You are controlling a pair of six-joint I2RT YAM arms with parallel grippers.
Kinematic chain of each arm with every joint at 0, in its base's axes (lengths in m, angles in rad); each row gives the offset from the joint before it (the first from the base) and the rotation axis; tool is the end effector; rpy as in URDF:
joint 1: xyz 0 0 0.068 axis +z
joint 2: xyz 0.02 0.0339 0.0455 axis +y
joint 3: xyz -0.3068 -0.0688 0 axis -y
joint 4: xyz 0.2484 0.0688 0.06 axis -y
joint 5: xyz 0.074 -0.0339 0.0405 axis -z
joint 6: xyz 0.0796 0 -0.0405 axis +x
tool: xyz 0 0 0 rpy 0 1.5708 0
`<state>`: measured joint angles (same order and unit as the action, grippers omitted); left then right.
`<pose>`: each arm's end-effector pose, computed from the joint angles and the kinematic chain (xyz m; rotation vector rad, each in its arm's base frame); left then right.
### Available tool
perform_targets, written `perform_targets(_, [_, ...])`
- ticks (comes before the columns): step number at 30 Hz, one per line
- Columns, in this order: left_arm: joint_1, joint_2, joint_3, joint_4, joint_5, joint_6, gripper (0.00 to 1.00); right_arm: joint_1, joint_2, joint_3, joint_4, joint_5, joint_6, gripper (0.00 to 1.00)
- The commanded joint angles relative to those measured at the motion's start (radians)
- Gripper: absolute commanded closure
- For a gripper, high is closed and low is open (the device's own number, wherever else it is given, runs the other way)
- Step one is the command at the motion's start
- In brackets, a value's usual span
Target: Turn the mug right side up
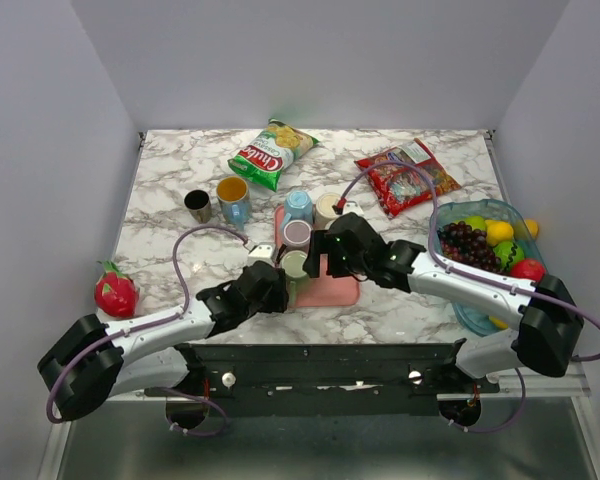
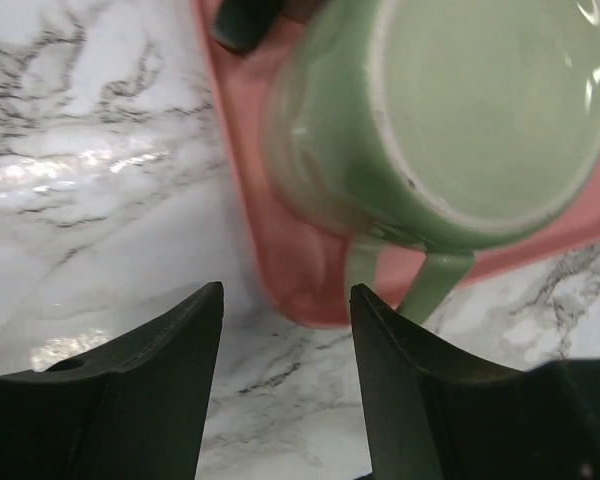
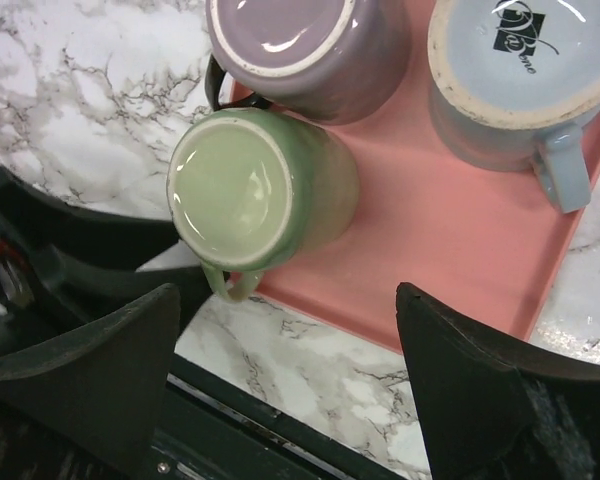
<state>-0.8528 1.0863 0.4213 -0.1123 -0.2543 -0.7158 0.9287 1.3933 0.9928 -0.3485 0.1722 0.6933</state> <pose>0.1580 -0.1505 0.1730 0.0355 2.3684 -0.4859 0.2083 0.2558 0.2701 -0.1912 2.3815 0.6122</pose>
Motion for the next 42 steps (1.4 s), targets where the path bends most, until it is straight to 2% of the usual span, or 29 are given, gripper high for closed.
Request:
perform_targets(1, [-0.081,0.004,0.014,0.042,-0.042,0.019,0.38,0.018,0.022,0.0,-0.03,0.096,0.052,0.06])
perform_targets(7, [-0.127,-0.038,-0.013,0.034,-0.072,0.007,0.37,0.1,0.108,0.049,-0.079,0.173,0.064,0.07])
perform_targets(16, [-0.13,-0.279,0.01,-0.246,-0.287,-0.145,0.36,0.211,0.292,0.233,-0.211,0.338,0.175,0.15])
perform_targets(19, [-0.132,-0.385,0.016,-0.332,-0.336,-0.2,0.36,0.223,0.36,0.285,-0.262,0.368,0.222,0.23])
perform_targets(23, [-0.131,-0.494,0.023,-0.372,-0.358,-0.192,0.33,0.239,0.447,0.394,-0.331,0.401,0.265,0.35])
perform_targets(26, [-0.132,-0.528,0.027,-0.386,-0.362,-0.189,0.32,0.24,0.489,0.437,-0.4,0.414,0.316,0.48])
perform_targets(29, [-0.131,-0.546,0.022,-0.397,-0.361,-0.189,0.31,0.24,0.527,0.469,-0.454,0.415,0.35,0.53])
perform_targets(34, [-0.13,-0.574,0.01,-0.402,-0.368,-0.186,0.3,0.24,0.547,0.475,-0.512,0.438,0.4,0.55])
perform_targets(40, [-0.131,-0.603,0.007,-0.395,-0.381,-0.169,0.29,0.24,0.561,0.472,-0.541,0.455,0.419,0.51])
perform_targets(42, [-0.13,-0.602,0.005,-0.395,-0.384,-0.168,0.29,0.24,0.558,0.469,-0.537,0.467,0.402,0.54])
